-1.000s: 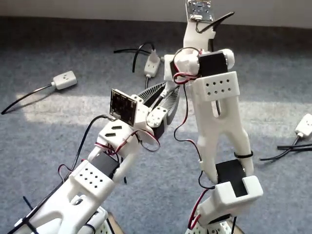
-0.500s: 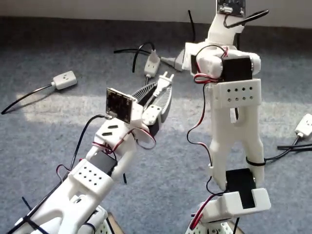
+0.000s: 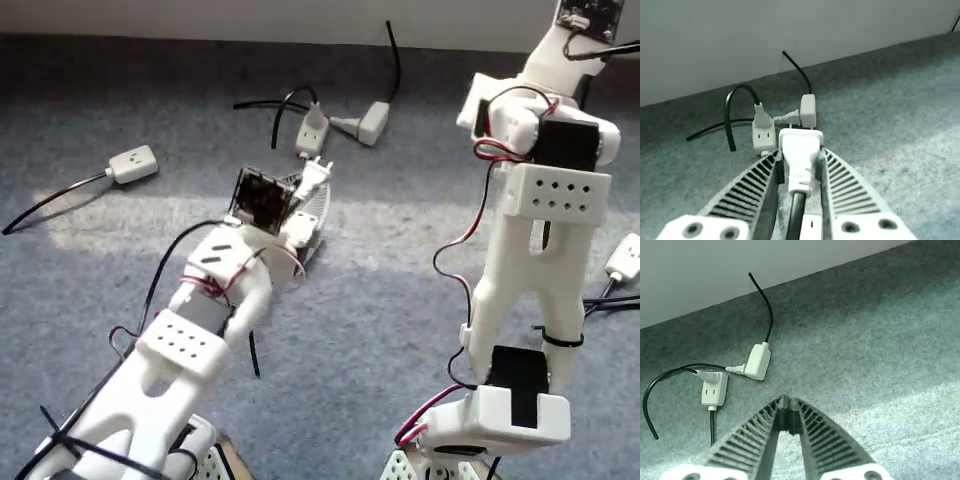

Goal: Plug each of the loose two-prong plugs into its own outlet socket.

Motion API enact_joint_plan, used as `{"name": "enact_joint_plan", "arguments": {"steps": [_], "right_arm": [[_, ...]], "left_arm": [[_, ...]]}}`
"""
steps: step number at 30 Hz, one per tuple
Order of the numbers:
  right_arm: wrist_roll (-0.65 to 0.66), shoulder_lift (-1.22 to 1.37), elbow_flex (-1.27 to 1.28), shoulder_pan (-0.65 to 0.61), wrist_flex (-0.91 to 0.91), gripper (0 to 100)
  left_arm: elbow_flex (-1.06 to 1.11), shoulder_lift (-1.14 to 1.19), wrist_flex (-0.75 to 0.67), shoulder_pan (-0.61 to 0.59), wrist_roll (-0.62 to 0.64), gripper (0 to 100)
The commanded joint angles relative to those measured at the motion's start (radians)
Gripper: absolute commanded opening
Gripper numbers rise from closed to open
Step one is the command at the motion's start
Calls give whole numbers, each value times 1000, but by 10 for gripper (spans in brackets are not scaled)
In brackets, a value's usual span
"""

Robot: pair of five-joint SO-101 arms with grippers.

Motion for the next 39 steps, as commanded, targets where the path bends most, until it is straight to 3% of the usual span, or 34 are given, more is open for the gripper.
{"name": "enact_joint_plan", "arguments": {"steps": [1,8,16,23,28,39], "right_arm": [[5,-50,-15,7,-21,6],[5,-50,-15,7,-22,6],[5,-48,-15,7,-22,6],[5,-48,-15,7,-22,6],[5,-48,-15,7,-22,6],[5,-48,-16,7,-22,6]], "left_arm": [[-343,182,385,-77,-8,6],[-802,527,760,-77,-5,6],[-1483,935,1333,-82,49,6],[-1980,1308,1662,-77,46,6],[-2144,1460,1732,-79,48,6],[-1998,1468,1735,-33,46,7]]}}
